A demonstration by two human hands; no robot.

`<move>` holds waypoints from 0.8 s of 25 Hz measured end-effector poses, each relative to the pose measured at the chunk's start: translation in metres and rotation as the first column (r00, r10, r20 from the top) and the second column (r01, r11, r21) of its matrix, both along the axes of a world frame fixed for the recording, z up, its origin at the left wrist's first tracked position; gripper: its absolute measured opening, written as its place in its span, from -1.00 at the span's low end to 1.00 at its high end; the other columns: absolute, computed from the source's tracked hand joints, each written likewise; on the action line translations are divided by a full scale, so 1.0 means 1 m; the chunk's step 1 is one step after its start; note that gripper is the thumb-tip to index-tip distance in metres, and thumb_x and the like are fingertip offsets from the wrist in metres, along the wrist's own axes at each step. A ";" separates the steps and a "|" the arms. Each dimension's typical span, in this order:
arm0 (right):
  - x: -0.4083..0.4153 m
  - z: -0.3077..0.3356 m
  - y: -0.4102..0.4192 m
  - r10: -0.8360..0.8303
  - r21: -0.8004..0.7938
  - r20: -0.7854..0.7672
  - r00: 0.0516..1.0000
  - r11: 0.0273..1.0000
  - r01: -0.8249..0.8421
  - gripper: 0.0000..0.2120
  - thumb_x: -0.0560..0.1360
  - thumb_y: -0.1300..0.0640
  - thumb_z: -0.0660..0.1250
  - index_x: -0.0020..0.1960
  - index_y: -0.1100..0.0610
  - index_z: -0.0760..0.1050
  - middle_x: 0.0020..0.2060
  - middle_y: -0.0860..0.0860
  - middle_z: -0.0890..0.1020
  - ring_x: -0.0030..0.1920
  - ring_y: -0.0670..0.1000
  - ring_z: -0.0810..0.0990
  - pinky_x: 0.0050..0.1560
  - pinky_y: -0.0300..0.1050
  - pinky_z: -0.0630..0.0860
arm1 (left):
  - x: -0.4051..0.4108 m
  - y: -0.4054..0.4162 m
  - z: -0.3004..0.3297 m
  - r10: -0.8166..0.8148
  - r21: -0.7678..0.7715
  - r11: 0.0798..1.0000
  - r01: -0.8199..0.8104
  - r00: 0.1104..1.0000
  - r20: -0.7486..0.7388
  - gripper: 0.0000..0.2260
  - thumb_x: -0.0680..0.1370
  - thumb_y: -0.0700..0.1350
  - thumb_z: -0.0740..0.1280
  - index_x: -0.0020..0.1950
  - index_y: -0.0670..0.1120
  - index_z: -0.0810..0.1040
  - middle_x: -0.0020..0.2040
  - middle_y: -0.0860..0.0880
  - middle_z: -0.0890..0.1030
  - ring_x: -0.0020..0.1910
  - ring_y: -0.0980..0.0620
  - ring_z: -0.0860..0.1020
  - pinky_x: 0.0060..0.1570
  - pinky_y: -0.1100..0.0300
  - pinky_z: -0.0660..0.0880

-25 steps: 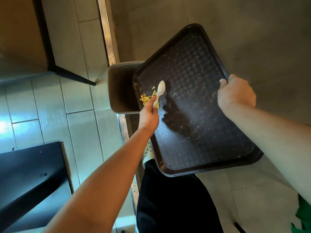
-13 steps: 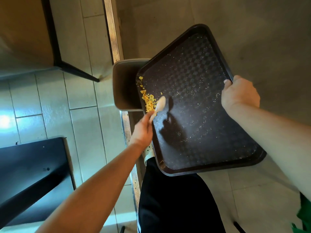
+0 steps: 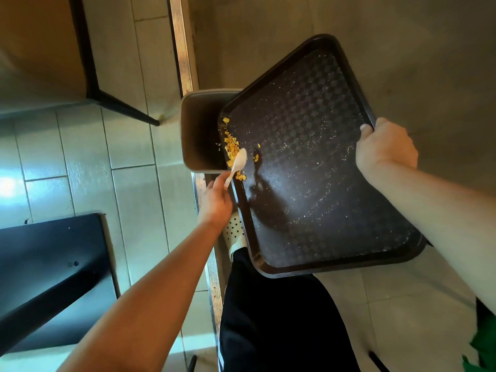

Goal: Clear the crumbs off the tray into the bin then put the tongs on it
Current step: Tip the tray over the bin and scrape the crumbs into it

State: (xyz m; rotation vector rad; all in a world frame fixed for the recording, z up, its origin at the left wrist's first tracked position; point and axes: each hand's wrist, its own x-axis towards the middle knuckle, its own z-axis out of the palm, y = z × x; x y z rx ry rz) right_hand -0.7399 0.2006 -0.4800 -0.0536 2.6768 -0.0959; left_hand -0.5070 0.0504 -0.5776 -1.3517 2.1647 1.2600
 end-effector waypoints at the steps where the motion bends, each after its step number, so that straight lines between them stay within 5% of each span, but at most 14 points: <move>1: 0.000 0.000 0.000 -0.002 0.002 0.004 1.000 1.000 0.002 -0.68 0.63 0.04 0.04 0.15 0.24 0.42 0.10 0.25 0.54 0.11 0.29 0.48 -0.10 -0.03 0.28 | 0.007 0.003 0.003 -0.055 0.009 0.998 0.056 0.998 -0.031 -0.64 0.62 -0.24 0.07 0.40 -0.02 0.33 0.17 -0.14 0.48 0.00 -0.03 0.50 0.04 0.12 0.47; 4: -0.001 0.000 0.000 -0.006 -0.001 0.005 1.000 1.000 0.006 -0.69 0.63 0.04 0.05 0.14 0.24 0.42 0.10 0.26 0.53 0.12 0.29 0.49 -0.10 -0.03 0.28 | 0.030 0.015 0.010 -0.149 0.047 0.988 0.149 0.989 -0.019 -0.66 0.61 -0.22 0.10 0.38 -0.02 0.34 0.13 -0.16 0.51 -0.10 0.02 0.50 -0.07 0.17 0.51; 10: -0.002 -0.003 0.002 0.005 0.006 0.001 1.000 1.000 -0.005 -0.68 0.63 0.04 0.04 0.15 0.24 0.42 0.10 0.26 0.53 0.12 0.30 0.48 -0.09 0.00 0.30 | 0.021 0.015 0.004 -0.013 -0.034 0.999 0.016 0.994 0.111 -0.62 0.61 -0.25 0.10 0.42 -0.05 0.30 0.15 -0.19 0.47 -0.06 0.00 0.47 0.03 0.05 0.51; 15: -0.002 -0.006 0.004 0.008 0.001 0.003 1.000 1.000 -0.008 -0.68 0.63 0.02 0.04 0.14 0.23 0.42 0.08 0.24 0.54 0.09 0.29 0.50 -0.10 0.02 0.33 | -0.006 -0.010 -0.006 0.024 -0.050 0.999 -0.019 0.995 0.101 -0.61 0.61 -0.25 0.05 0.44 -0.03 0.29 0.26 -0.16 0.44 0.13 -0.14 0.50 0.16 -0.06 0.49; 20: -0.004 -0.006 0.002 0.024 -0.003 0.005 1.000 1.000 -0.024 -0.68 0.63 0.02 0.04 0.15 0.23 0.42 0.08 0.24 0.55 0.09 0.30 0.50 -0.04 0.06 0.39 | 0.019 0.005 0.011 -0.102 -0.029 0.994 0.102 0.995 0.020 -0.66 0.61 -0.25 0.10 0.37 -0.06 0.33 0.03 -0.15 0.49 -0.18 0.01 0.49 -0.11 0.08 0.52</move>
